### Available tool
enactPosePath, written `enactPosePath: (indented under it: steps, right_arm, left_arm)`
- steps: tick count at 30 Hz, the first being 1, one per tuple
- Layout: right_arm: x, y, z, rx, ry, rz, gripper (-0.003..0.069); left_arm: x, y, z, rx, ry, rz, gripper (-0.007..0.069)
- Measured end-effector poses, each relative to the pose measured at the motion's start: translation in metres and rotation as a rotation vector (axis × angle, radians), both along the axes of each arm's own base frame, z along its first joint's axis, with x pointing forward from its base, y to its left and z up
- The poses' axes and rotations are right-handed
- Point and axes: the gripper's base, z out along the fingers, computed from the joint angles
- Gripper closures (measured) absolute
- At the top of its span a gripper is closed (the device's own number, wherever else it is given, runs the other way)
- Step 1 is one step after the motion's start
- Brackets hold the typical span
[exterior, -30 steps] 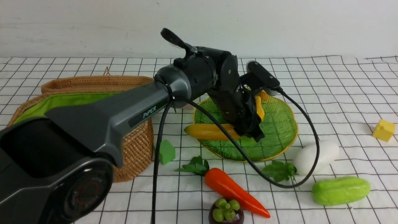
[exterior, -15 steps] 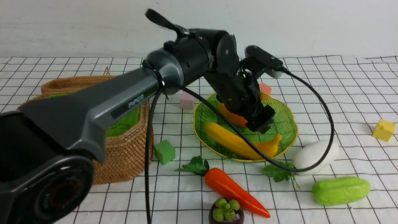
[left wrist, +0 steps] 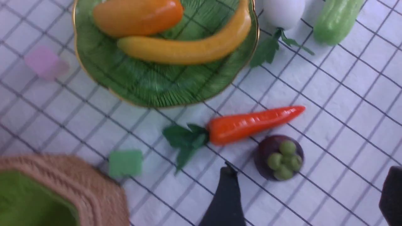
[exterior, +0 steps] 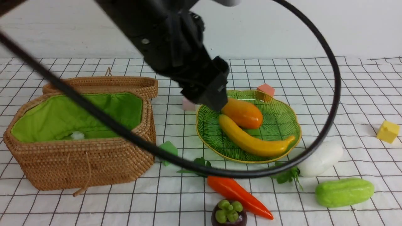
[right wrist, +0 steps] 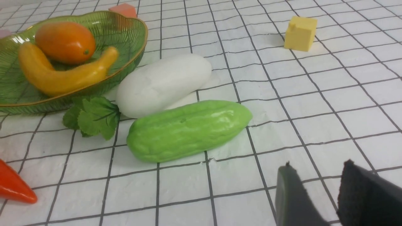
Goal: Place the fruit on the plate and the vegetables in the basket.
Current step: Grab a mangosteen with your left arm and put it on the plate on the right
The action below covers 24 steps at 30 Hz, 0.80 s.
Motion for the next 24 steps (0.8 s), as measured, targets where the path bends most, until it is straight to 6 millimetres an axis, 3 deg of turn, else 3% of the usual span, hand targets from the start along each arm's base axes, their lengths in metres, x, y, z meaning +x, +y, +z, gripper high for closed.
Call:
enactPosePath:
  steps: [3,6,12,14,15,18,24]
  right_arm:
    - [0.000,0.000,0.000,0.000,0.000,0.000,0.0416]
    - [0.000,0.000,0.000,0.000,0.000,0.000,0.0416]
    - [0.000,0.000,0.000,0.000,0.000,0.000,0.0416]
    - [0.000,0.000,0.000,0.000,0.000,0.000,0.0416]
    - [0.000,0.000,0.000,0.000,0.000,0.000,0.0416]
    - [0.000,0.000,0.000,0.000,0.000,0.000,0.0416]
    - [0.000,0.000,0.000,0.000,0.000,0.000,0.0416]
  left_arm:
    - [-0.014,0.002,-0.028,-0.013,0.173,0.132,0.0039]
    - [-0.020,-0.015,-0.080,0.034,0.297,0.206,0.0029]
    - [-0.011,-0.060,-0.159,0.088,0.351,0.222,0.0027]
    - [-0.007,-0.065,-0.171,0.101,0.363,0.229,0.0027]
    - [-0.001,-0.070,-0.189,0.122,0.375,0.241,0.0027]
    - [0.005,-0.074,-0.212,0.155,0.404,0.270,0.0028]
    - [0.010,-0.079,-0.237,0.177,0.424,0.287,0.0051]
